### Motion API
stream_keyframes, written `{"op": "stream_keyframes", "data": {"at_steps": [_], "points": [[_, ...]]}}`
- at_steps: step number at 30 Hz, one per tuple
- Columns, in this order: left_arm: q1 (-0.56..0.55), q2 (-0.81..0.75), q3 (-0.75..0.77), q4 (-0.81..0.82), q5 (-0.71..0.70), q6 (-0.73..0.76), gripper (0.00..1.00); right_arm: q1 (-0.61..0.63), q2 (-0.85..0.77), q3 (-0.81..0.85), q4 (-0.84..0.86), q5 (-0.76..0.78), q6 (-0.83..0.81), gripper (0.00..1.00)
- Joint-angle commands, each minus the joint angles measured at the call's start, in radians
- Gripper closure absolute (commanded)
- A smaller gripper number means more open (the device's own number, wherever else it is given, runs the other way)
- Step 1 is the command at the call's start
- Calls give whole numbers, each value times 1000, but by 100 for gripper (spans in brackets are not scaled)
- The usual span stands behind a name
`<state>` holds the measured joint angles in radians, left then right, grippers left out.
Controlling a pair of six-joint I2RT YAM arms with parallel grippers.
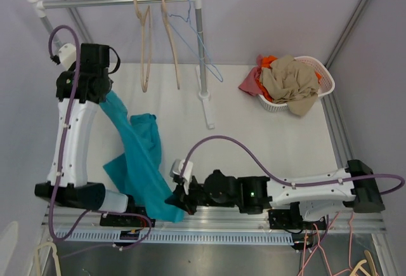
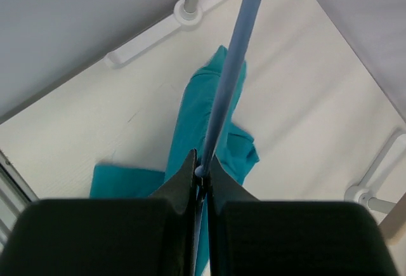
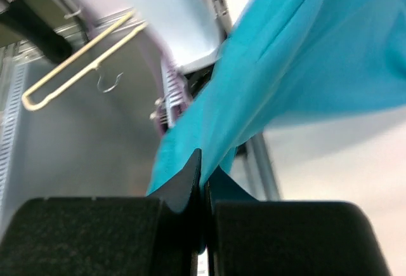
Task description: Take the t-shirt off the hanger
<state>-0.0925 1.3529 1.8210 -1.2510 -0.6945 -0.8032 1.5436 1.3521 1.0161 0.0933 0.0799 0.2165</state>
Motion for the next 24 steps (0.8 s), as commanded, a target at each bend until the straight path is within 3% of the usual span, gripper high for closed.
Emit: {"op": "stream_keyframes", "data": {"at_steps": [1,6,8,11,14,18,21,24], "points": [[-4,83,144,1,-39,6,99,88,-90,-106,-53,112,83,100],[-7,135,299,-102,30,21,99,64,-108,-157,-40,159,115,100],[-36,79,264,-91,20,30,100,4,-42,-87,-33,106,84,100],[-52,-20,121,83,19,152,99,41,33,57,-43,57,-9,100],[-52,26,103,82,35,185,100,105,85,163,-110,124,-121,100],[-90,98,74,-22,49,144,100,89,110,355,-211,317,-308,100],[-162,69,-34,5,3,131,99,21,136,444,-237,337,-394,100],[-176,49,-124,94,70,153,99,-22,169,571,-298,324,-462,100]]}}
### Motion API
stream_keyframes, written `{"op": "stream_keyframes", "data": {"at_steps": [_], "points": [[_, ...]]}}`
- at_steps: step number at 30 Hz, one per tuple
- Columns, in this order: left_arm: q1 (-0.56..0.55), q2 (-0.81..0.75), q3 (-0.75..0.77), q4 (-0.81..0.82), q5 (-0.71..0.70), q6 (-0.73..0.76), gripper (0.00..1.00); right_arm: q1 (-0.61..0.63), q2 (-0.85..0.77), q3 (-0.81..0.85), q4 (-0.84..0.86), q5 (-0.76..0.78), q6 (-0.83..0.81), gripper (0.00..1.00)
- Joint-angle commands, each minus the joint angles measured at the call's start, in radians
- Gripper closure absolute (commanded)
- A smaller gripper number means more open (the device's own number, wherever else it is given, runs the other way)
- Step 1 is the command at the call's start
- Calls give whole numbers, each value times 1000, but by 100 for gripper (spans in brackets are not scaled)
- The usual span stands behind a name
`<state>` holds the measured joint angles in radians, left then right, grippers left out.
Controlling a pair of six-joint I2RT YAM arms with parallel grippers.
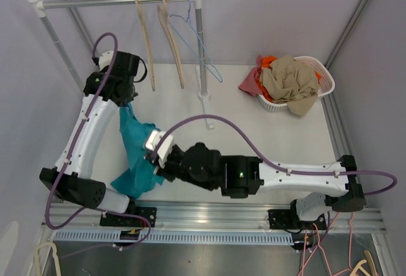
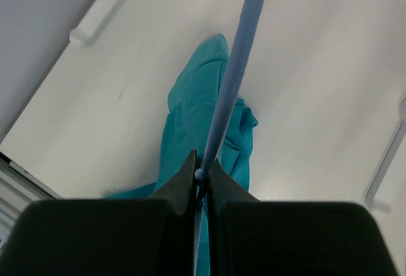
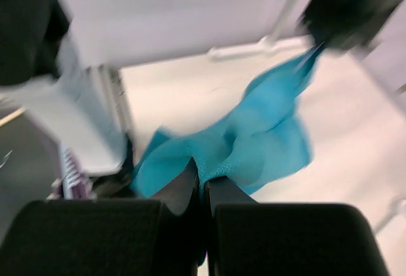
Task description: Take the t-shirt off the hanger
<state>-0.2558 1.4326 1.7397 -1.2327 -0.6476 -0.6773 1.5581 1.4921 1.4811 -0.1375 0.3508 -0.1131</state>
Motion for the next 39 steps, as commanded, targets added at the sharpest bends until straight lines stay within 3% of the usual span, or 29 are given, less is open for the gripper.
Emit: {"op": "stream_keyframes", "data": {"at_steps": [1,6,11,14,16,19,20,21,22,23,25,27,31,34,36,37,39], "points": [[-13,-18,-48,88,32,34,99,-32,37,175,-91,22,-151,100],[-10,126,128,-23,2,2,100,66,13,190,-172,-149,-57,100],[13,310,452,-129,40,24,99,111,14,-48,-91,-476,160,100],[24,391,639,-220,68,28,99,108,23,-171,-50,-515,226,100],[24,376,672,-225,88,42,99,86,8,-299,-19,-461,292,100],[23,255,558,-195,222,99,100,-44,-61,-453,32,-424,375,100],[23,164,532,-173,289,122,100,-146,-103,-481,45,-418,395,100],[20,105,455,-156,422,154,100,-200,-124,-501,65,-403,420,100],[-3,36,349,-131,463,210,99,-254,-141,-528,73,-376,455,100],[-17,-45,293,-47,501,234,99,-303,-156,-533,76,-357,467,100],[-28,-315,-6,75,755,290,99,-421,-176,-527,79,-291,495,100],[-28,-528,-171,180,962,282,99,-524,-153,-504,44,-242,533,100],[-28,-734,-373,229,1196,214,100,-685,-84,-463,-54,-225,618,100],[-28,-834,-401,230,1220,208,99,-801,-128,-514,-85,-231,671,100],[-28,-863,-379,204,1140,219,99,-837,-214,-582,-88,-154,688,100],[-28,-876,-361,172,1028,226,99,-851,-324,-594,-86,-119,676,100],[-28,-871,-335,138,916,249,99,-859,-410,-552,-41,-72,562,100]]}}
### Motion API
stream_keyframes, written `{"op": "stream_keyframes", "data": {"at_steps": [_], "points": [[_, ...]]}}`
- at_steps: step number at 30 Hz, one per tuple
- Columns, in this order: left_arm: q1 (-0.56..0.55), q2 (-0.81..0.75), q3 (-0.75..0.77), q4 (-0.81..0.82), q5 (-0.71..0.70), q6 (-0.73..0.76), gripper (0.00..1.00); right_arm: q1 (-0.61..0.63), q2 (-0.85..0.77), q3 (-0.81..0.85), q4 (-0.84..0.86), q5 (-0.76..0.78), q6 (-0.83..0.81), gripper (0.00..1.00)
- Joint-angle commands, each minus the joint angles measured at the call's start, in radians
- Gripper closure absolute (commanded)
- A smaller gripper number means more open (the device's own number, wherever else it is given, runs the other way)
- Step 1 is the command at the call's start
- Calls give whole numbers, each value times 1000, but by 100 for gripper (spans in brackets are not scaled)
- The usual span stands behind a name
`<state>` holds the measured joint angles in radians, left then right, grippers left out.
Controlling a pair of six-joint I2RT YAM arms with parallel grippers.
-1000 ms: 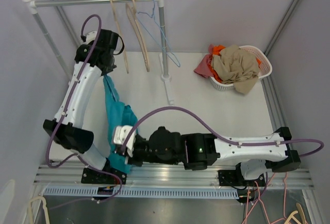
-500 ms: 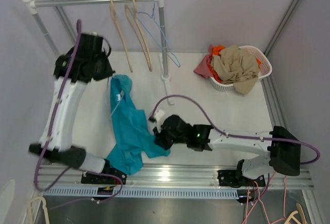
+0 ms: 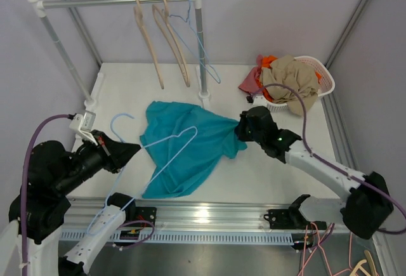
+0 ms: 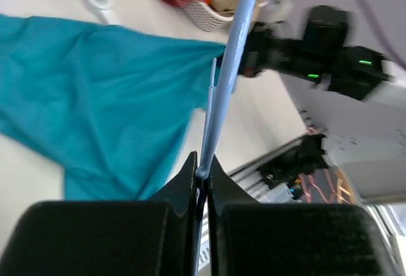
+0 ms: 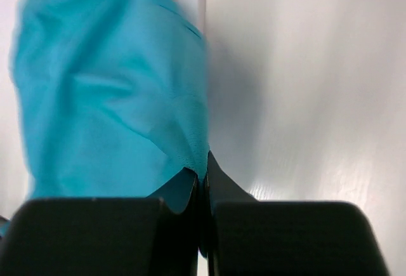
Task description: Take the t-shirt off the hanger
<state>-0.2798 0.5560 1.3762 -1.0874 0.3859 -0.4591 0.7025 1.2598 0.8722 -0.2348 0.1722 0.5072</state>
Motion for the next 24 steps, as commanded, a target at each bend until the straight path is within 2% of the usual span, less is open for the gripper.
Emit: {"op": "stream_keyframes", "data": {"at_steps": [1,2,3,4,5,6,7,9,10,11,12,13,15,17,21,24], "points": [[-4,22,49,-43,-145,40,99,-12,-183,117,58,105,-108,100],[-2,75,56,-61,-195,48,99,-26,-150,208,-1,96,-155,100],[-2,96,58,-65,-212,56,99,-40,-101,434,-41,92,-198,100],[-1,108,43,-54,-228,59,99,-55,-49,546,-67,51,-282,100],[2,117,40,-4,-243,59,99,-102,48,647,-80,21,-314,100],[17,137,37,18,-258,60,100,-130,85,800,-58,-87,-362,100],[30,151,37,36,-256,63,99,-158,116,859,-23,-135,-380,100],[103,203,43,86,-213,77,99,-225,199,974,66,-206,-392,100],[135,222,47,127,-182,83,99,-274,273,1116,77,-302,-398,100],[177,243,47,127,-145,86,99,-275,274,1198,69,-335,-394,100],[262,281,46,171,-60,83,99,-317,349,1272,65,-364,-391,100],[296,300,44,196,-21,80,99,-339,384,1395,65,-387,-388,100],[356,344,60,239,-2,74,99,-401,470,1494,71,-408,-363,100],[366,409,90,253,-48,71,100,-458,519,1589,90,-439,-299,100],[404,470,125,323,-133,28,100,-615,579,1607,156,-477,-172,100],[438,527,155,401,-211,19,99,-727,610,1605,140,-471,-122,100]]}}
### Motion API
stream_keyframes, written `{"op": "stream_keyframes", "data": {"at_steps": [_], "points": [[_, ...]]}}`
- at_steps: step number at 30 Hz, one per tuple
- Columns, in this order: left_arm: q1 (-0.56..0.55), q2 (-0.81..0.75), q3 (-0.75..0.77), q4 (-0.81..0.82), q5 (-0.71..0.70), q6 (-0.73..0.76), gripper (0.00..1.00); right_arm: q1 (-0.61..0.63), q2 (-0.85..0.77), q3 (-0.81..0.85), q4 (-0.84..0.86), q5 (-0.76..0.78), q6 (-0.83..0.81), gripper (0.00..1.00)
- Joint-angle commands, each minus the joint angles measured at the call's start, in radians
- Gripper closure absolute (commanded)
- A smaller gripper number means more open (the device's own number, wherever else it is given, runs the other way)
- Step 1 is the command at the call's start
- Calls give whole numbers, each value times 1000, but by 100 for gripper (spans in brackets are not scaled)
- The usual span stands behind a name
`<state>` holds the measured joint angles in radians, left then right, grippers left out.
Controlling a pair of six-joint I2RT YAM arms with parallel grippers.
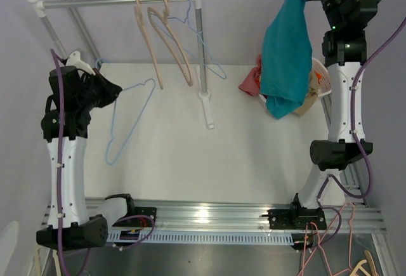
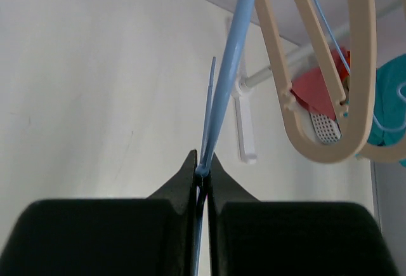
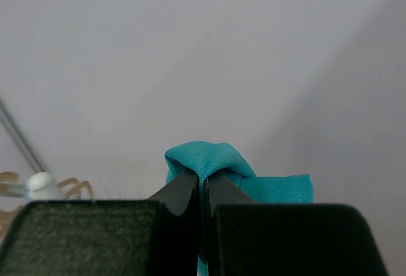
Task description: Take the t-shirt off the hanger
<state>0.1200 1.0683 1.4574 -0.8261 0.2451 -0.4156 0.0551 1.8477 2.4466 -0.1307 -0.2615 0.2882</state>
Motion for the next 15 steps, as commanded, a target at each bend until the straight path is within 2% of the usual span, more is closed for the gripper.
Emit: {"op": "stream_keyframes", "data": {"at_steps": [1,3,4,6,9,11,15], "points": [[47,33,98,168,-75,-16,99,-121,48,31,19,-45,127,100],[59,116,191,226,-99,26,99,-150,79,34,-82,-59,143,100],[63,149,222,237,-95,41,99,-158,94,25,-184,-50,135,100],[66,256,404,213,-101,54,99,-173,139,-18,-286,-53,120,100],[66,361,522,163,-96,61,99,-178,191,-185,-463,-29,68,100],[69,393,549,160,-89,69,99,-163,261,-305,-558,-1,7,100],[67,453,590,157,-99,90,99,-144,440,-347,-642,94,-26,100]]}}
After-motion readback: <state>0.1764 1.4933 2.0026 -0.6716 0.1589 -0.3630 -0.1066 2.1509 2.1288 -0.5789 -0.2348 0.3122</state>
